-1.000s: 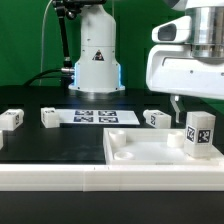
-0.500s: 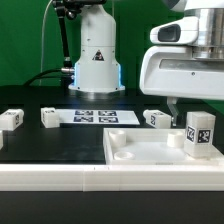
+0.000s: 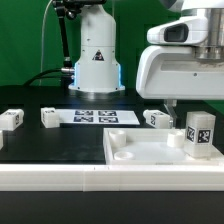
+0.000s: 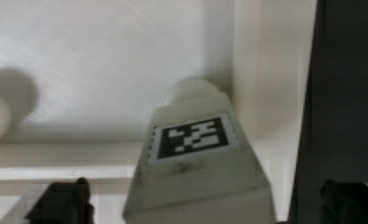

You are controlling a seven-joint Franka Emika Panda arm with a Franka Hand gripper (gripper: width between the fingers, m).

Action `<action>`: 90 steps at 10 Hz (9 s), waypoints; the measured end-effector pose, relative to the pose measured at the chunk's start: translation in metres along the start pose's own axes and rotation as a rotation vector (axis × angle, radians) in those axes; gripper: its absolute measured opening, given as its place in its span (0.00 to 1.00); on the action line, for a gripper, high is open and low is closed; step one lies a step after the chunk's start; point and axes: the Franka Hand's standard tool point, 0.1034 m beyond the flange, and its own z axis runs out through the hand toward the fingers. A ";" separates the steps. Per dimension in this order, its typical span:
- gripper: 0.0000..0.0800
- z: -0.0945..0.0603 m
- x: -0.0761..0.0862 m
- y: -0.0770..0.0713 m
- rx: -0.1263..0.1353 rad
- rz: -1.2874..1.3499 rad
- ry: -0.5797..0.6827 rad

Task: Assemble one leg

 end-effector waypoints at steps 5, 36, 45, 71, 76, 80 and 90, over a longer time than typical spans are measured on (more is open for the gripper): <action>0.36 0.000 0.000 0.001 0.000 0.032 0.000; 0.81 0.006 0.002 0.003 0.021 0.433 -0.023; 0.50 0.005 0.004 0.007 -0.005 0.170 -0.008; 0.81 0.002 0.010 0.001 0.127 1.296 -0.042; 0.81 0.001 0.007 -0.005 0.060 0.876 -0.044; 0.81 0.002 0.010 0.001 0.069 0.586 0.005; 0.37 0.003 0.009 0.002 0.056 0.363 0.018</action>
Offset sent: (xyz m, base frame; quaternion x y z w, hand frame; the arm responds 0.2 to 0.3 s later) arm 0.0000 0.0000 0.0000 0.0000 0.0000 0.0000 1.0000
